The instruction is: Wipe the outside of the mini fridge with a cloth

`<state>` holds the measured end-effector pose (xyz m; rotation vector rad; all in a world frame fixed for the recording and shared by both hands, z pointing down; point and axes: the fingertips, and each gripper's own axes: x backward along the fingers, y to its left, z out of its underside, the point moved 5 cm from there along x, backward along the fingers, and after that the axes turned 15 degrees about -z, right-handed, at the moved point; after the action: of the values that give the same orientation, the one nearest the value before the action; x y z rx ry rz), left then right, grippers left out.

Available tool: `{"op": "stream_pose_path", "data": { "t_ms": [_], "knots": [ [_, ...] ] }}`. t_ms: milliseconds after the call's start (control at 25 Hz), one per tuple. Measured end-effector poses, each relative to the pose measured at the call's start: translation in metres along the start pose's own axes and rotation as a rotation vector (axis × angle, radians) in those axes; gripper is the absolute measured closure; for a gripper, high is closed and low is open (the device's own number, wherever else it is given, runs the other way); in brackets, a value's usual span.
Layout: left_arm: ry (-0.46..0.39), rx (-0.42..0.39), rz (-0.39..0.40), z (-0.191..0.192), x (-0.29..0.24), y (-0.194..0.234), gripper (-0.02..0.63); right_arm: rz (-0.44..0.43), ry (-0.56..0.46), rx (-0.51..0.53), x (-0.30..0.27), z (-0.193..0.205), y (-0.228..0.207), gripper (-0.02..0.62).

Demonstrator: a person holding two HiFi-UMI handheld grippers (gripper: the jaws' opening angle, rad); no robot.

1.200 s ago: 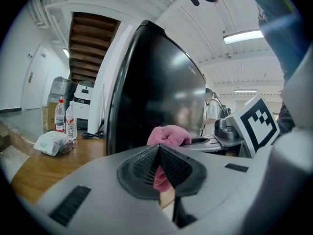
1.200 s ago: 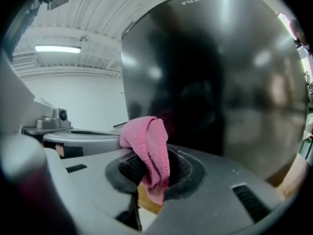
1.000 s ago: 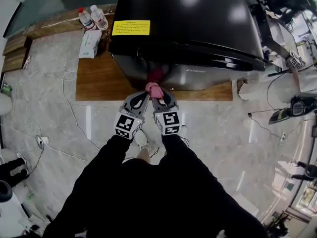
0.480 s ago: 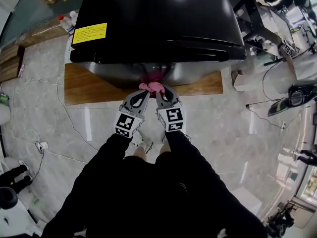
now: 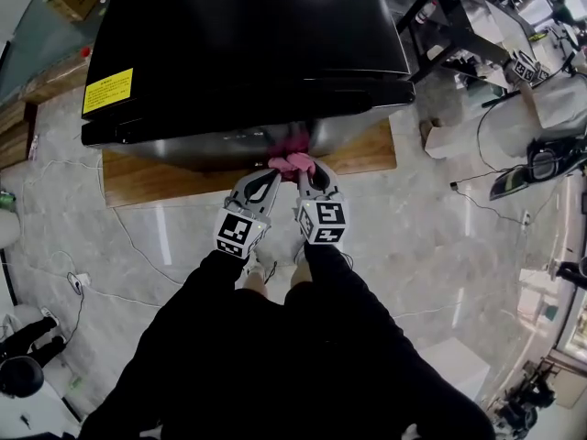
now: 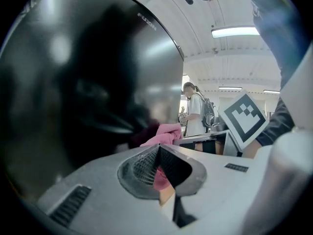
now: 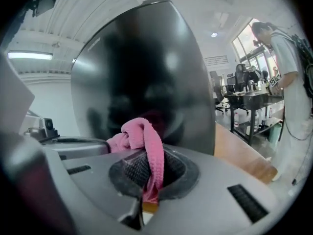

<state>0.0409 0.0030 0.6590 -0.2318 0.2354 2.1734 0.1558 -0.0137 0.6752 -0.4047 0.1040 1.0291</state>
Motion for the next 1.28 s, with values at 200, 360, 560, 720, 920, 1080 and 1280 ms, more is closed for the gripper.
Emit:
{"op": "stream_pose_path", "data": {
  "t_ms": [200, 360, 560, 720, 920, 1080, 1280],
  "knots": [
    [-0.001, -0.011, 0.033, -0.001, -0.023, -0.027, 0.600, 0.076, -0.014, -0.030, 0.021, -0.001, -0.043, 0.578],
    [-0.010, -0.011, 0.059, -0.009, -0.037, -0.045, 0.600, 0.134, -0.030, -0.050, 0.038, -0.006, -0.074, 0.578],
    [-0.016, 0.019, 0.074, -0.014, -0.048, -0.065, 0.600, 0.164, -0.053, -0.058, 0.055, -0.012, -0.099, 0.578],
    [-0.041, 0.017, 0.102, -0.026, -0.046, -0.080, 0.600, 0.140, -0.109, -0.047, 0.076, -0.031, -0.098, 0.578],
    [-0.078, 0.013, 0.130, -0.070, -0.012, -0.083, 0.600, 0.074, -0.178, 0.002, 0.108, -0.082, -0.065, 0.578],
    [-0.100, 0.024, 0.143, -0.118, 0.025, -0.077, 0.600, 0.034, -0.217, 0.048, 0.132, -0.132, -0.034, 0.578],
    [-0.149, 0.021, 0.132, -0.179, 0.077, -0.055, 0.600, -0.038, -0.241, 0.134, 0.143, -0.192, 0.026, 0.578]
  ]
}}
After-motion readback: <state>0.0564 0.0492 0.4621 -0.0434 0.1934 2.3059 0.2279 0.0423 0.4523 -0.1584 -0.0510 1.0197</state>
